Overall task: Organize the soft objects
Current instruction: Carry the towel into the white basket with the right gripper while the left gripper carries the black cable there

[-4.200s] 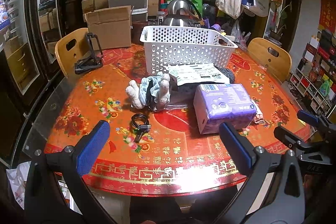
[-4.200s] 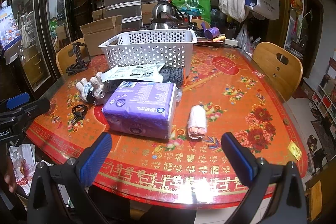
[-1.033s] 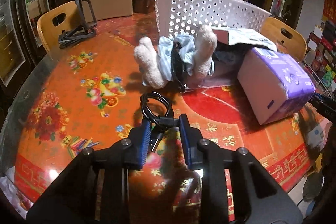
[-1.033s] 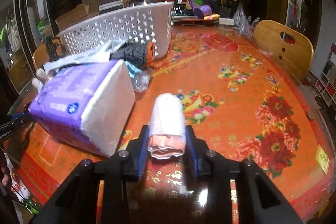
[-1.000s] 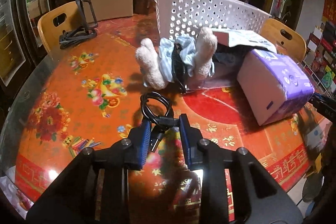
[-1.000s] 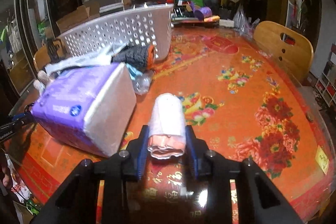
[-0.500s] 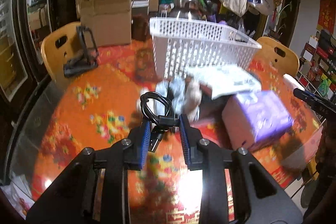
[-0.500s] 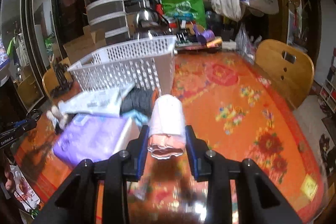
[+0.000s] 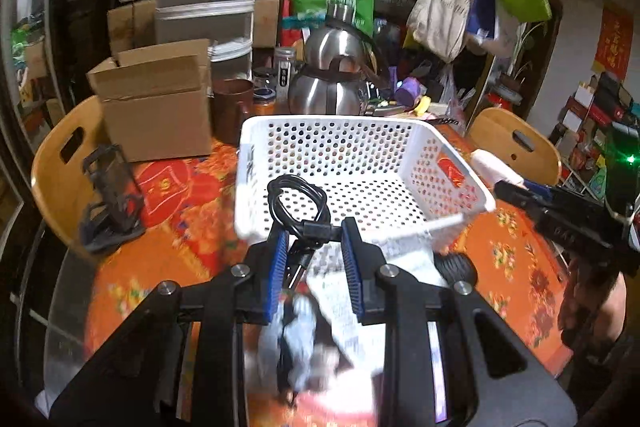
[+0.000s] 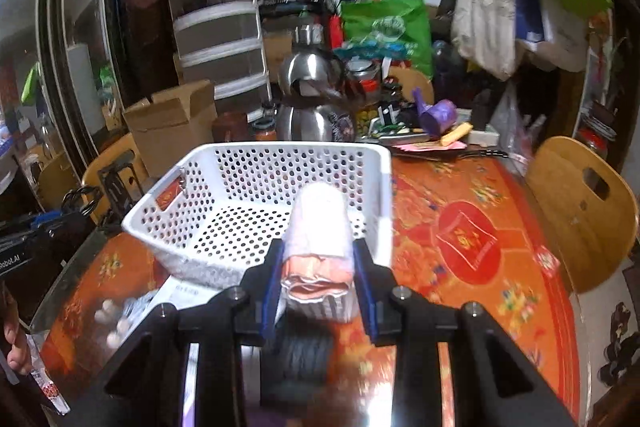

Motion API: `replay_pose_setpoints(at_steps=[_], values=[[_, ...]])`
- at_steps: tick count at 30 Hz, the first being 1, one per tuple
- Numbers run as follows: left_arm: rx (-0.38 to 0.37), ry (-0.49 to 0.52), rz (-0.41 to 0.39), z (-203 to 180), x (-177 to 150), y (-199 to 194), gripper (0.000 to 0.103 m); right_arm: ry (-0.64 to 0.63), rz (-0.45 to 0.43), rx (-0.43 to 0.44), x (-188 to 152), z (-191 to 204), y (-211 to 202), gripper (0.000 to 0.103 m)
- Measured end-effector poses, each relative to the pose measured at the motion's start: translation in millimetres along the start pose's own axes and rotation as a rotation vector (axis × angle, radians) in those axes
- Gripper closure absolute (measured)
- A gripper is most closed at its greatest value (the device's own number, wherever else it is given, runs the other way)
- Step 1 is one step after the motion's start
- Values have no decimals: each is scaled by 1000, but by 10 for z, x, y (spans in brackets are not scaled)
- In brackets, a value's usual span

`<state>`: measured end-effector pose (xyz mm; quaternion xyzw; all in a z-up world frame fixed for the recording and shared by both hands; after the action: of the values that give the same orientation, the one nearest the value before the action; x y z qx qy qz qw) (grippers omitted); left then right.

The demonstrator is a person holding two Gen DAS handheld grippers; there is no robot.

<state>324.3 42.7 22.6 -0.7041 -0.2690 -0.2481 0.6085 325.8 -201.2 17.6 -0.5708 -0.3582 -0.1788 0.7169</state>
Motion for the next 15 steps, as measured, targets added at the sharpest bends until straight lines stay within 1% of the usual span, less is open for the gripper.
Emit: replay_pose_setpoints(at_steps=[1, 4, 6, 9, 12, 15], values=[[6, 2, 19, -11, 123, 128, 78, -6, 19, 3, 84, 19, 101, 71], [21, 6, 94, -35, 353, 545, 78, -12, 70, 5, 296, 53, 406, 71], [42, 0, 140, -9, 454, 820, 78, -16, 99, 10, 401, 62, 602, 71], [39, -2, 186, -42, 529, 1114, 78, -9, 144, -9, 459, 26, 868, 71], [55, 17, 207, -77, 539, 1316, 78, -2, 184, -15, 426, -15, 1079, 71], [42, 12, 209, -79, 528, 1388, 78, 8, 207, 1, 380, -25, 1206, 71]])
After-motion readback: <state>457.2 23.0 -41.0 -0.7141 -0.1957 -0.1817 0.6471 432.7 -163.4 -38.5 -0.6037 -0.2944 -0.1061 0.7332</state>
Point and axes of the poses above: each gripper's, at about its wrist camera, not at the fingertips, and y roughly the way its jaws point, z to its left, x to its top, the point moved 9 cm from there along y, roughly the way its jaws point, and after that the axes turned 7 degrees about z, right-handed, at the moved point
